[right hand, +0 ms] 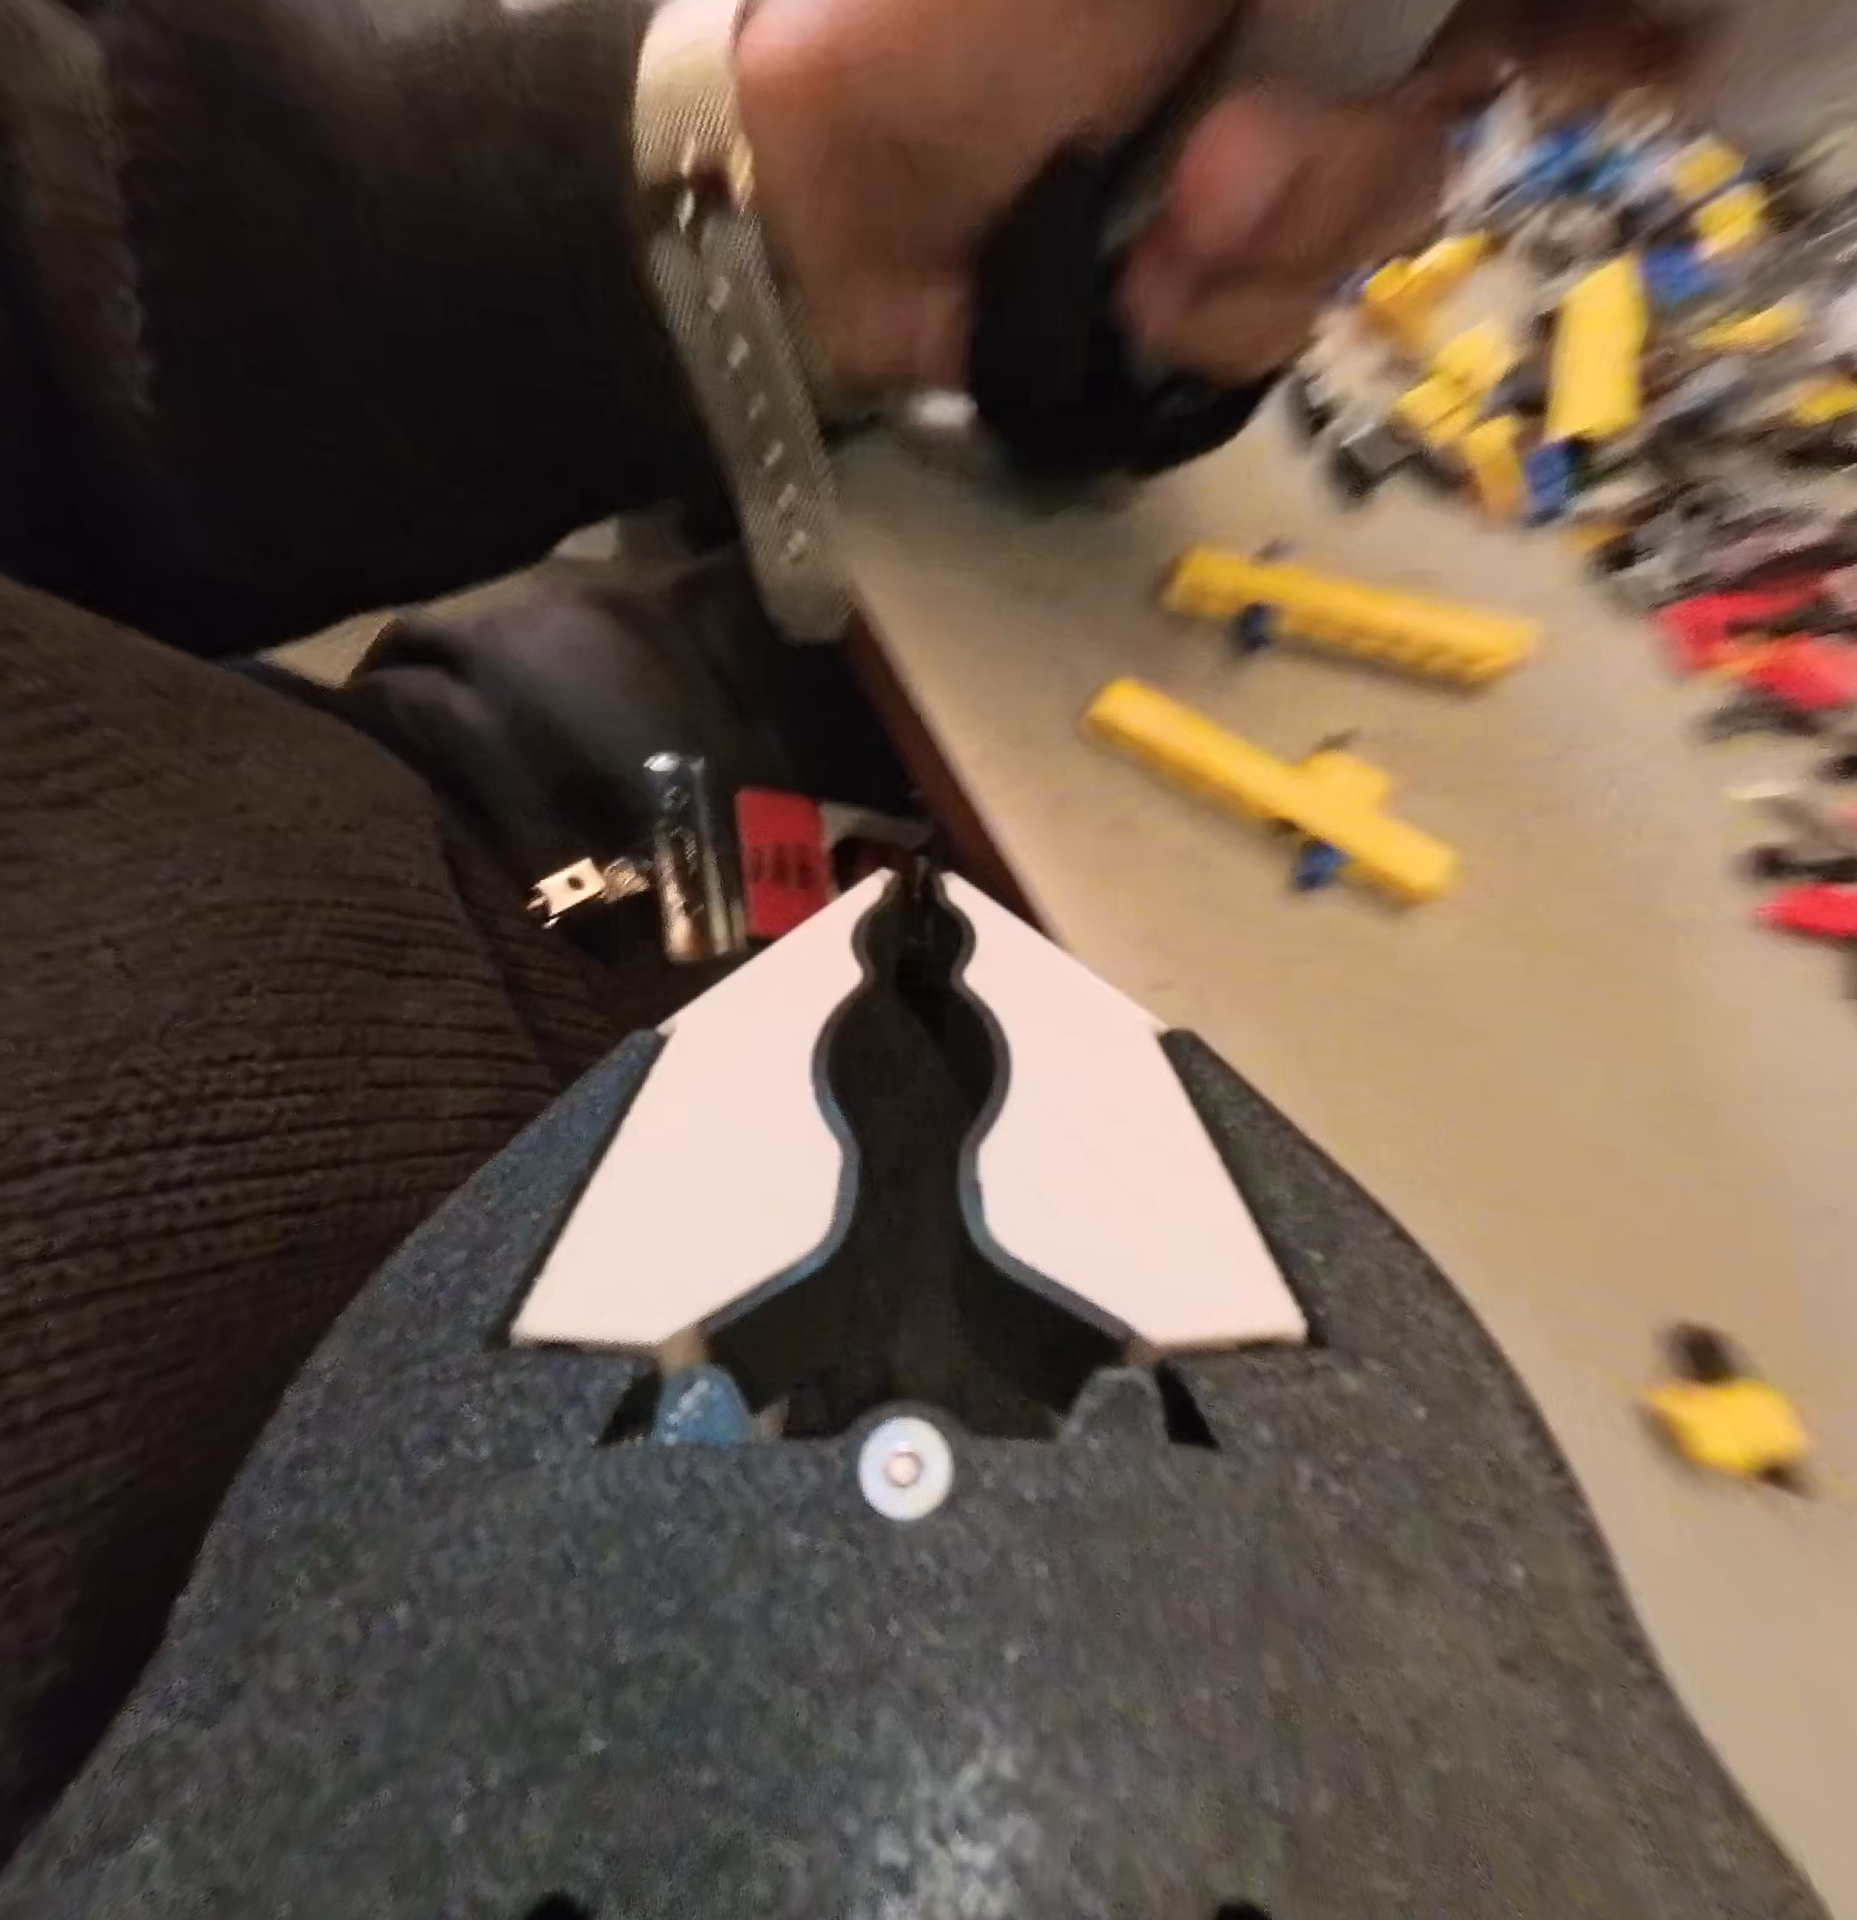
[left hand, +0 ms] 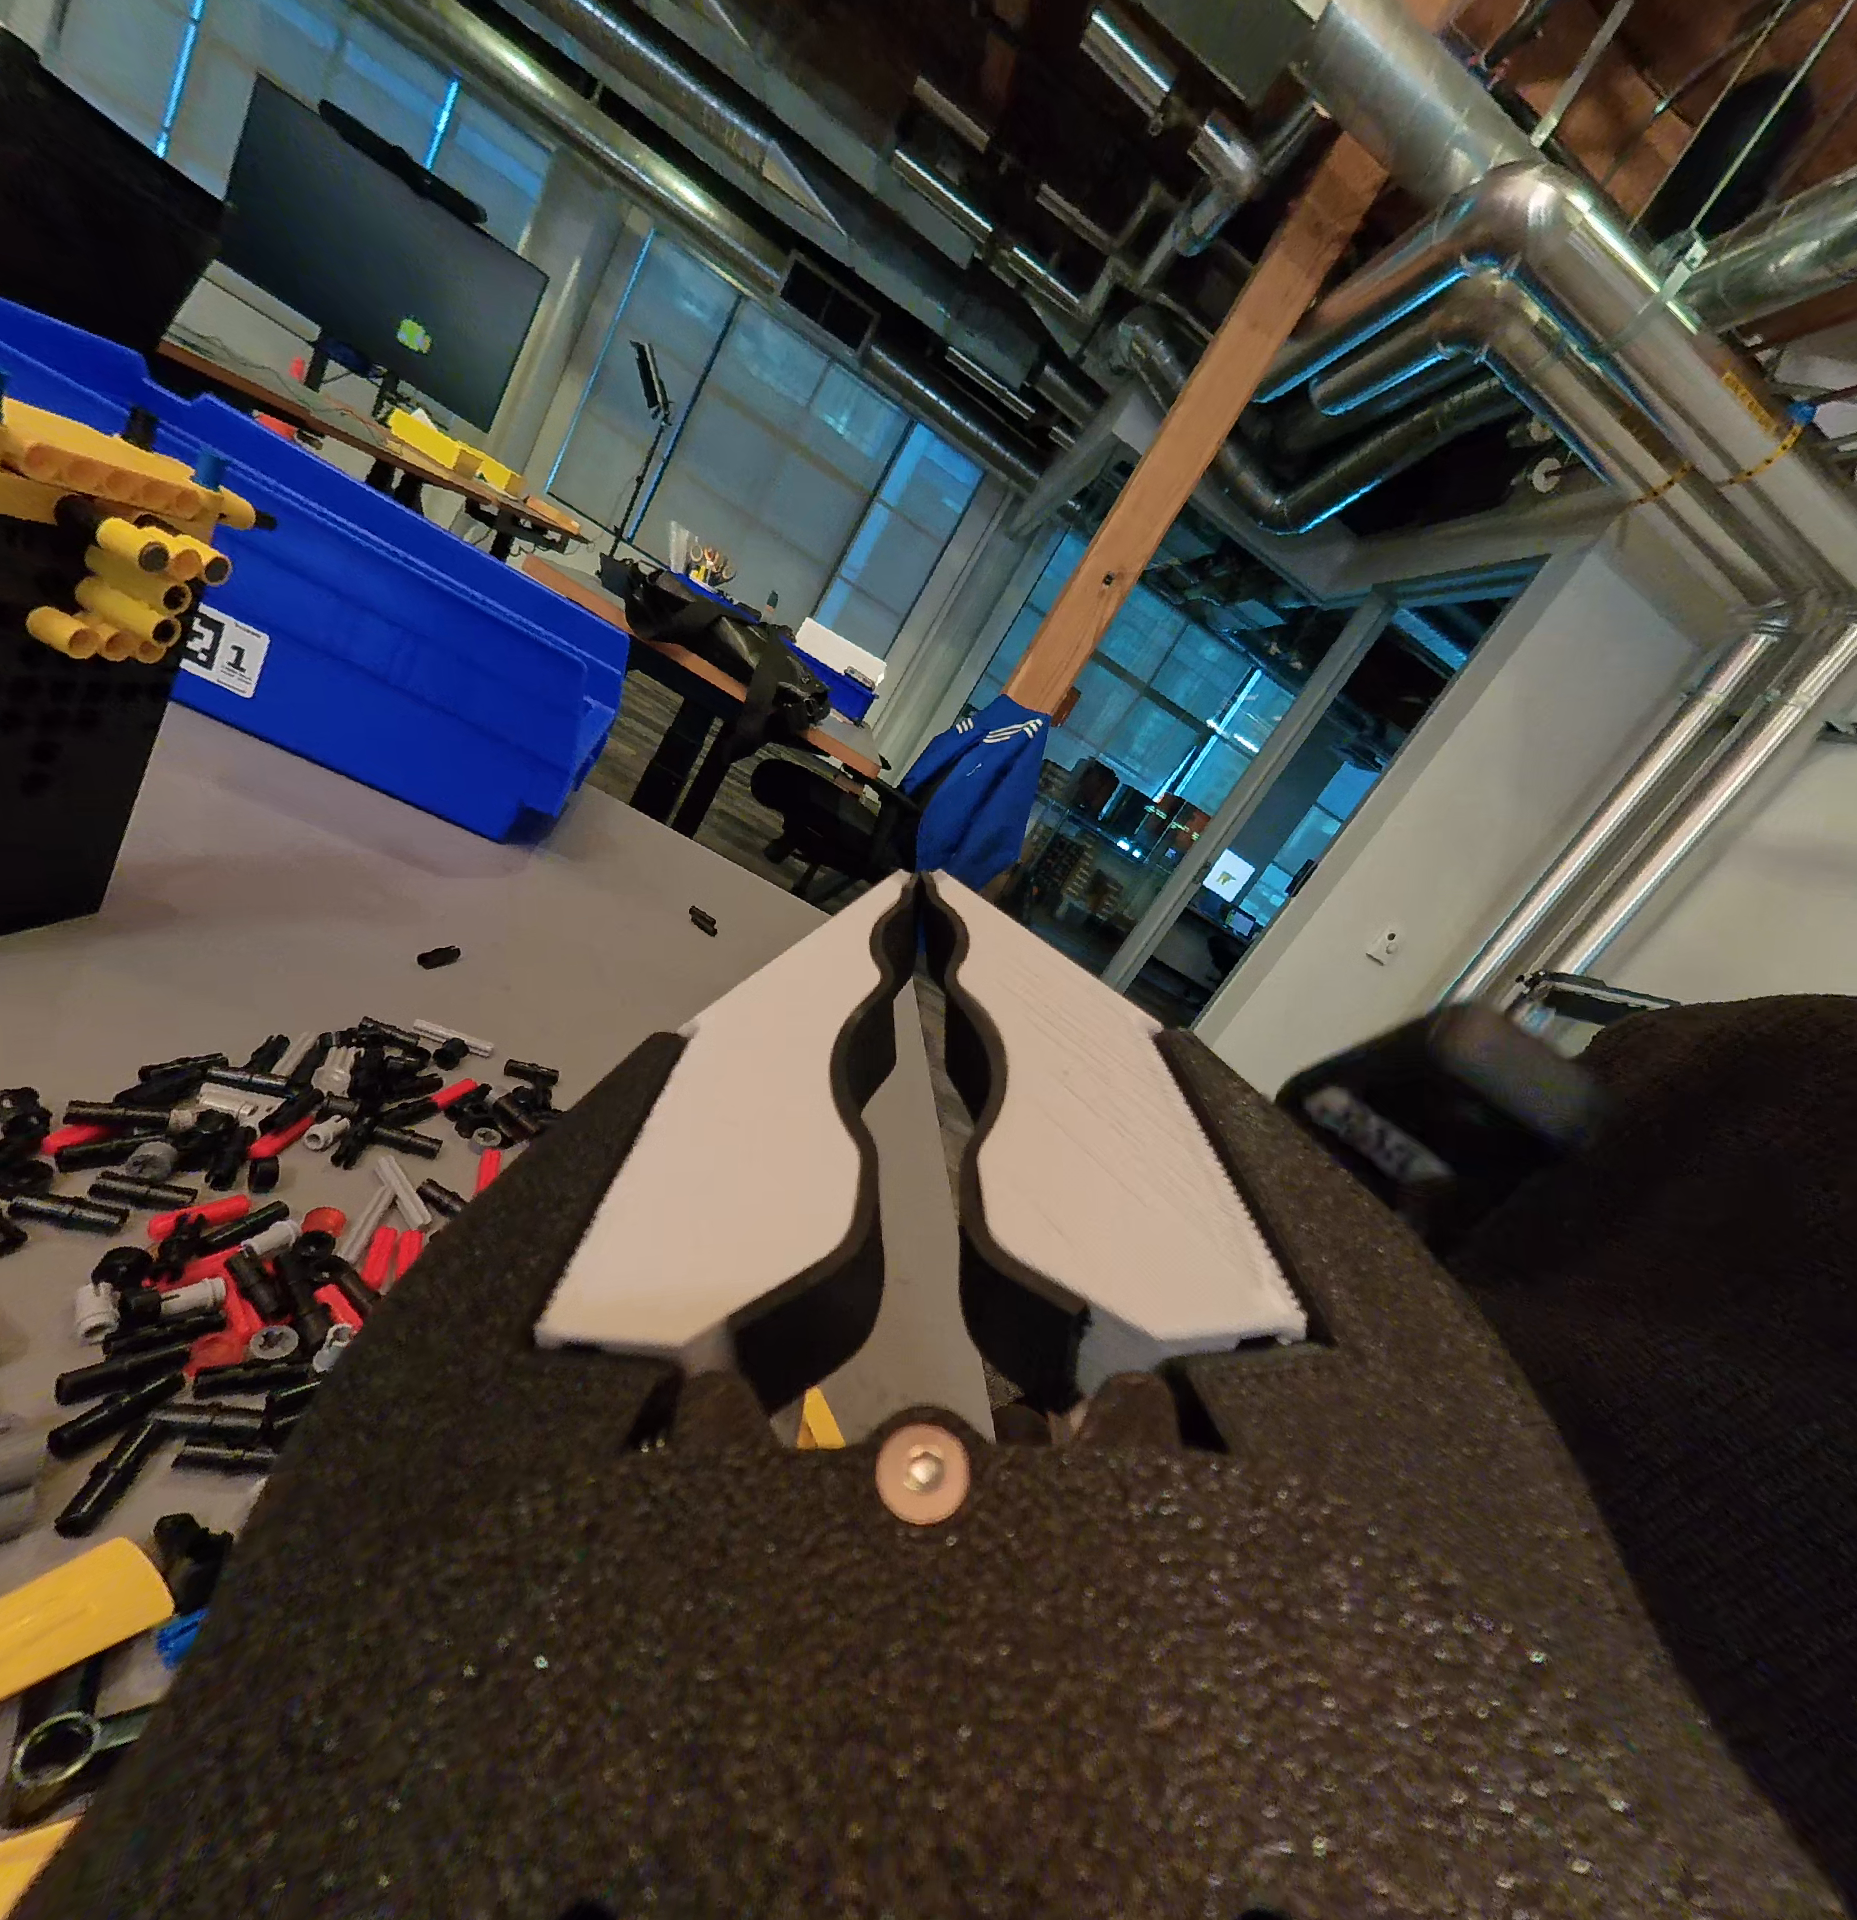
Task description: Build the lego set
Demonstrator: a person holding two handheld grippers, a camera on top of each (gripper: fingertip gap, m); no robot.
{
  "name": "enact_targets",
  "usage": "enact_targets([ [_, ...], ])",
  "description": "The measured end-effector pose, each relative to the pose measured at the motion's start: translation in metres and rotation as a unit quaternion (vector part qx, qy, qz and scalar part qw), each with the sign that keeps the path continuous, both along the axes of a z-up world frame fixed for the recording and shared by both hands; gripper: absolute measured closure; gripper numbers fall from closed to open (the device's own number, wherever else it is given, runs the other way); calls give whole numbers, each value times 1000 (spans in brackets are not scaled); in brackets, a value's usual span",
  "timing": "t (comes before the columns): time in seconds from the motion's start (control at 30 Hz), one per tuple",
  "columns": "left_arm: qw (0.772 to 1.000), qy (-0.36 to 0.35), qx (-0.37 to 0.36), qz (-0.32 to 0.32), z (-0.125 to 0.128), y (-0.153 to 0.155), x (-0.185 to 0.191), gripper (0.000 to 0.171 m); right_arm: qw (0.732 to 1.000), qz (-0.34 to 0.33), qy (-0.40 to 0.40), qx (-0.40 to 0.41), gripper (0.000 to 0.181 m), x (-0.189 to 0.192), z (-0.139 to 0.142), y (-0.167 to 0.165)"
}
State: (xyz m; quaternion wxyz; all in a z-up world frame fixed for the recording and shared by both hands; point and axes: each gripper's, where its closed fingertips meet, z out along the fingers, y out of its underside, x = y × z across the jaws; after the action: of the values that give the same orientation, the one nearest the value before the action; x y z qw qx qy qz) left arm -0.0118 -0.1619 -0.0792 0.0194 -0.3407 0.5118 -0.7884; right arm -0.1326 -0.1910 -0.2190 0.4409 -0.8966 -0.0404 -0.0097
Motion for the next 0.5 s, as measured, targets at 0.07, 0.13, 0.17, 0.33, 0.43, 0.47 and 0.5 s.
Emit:
enact_targets([
  [0.07,1000,0,0,0,0,0,0,171,999,-32,-18,14,176,23,20,-6],
  [0.13,1000,-1,3,0,0,-1,0,171,997,-70,-26,6,176,49,23,-12],
  [0.17,1000,-2,5,0,0,-1,0,171,996,-90,-22,-5,176,62,19,-14],
  [0.33,999,-25,29,1,2,-7,-5,171,986,-148,60,-47,175,85,2,-12],
  [0.43,998,-33,54,5,-1,-11,-6,171,984,-156,63,-59,175,89,0,-8],
  [0.47,998,-32,56,1,-2,-13,-6,171,984,-154,58,-63,175,88,0,-7],
  [0.5,998,-29,57,-3,-3,-14,-6,171,985,-152,51,-65,175,88,0,-6],
])
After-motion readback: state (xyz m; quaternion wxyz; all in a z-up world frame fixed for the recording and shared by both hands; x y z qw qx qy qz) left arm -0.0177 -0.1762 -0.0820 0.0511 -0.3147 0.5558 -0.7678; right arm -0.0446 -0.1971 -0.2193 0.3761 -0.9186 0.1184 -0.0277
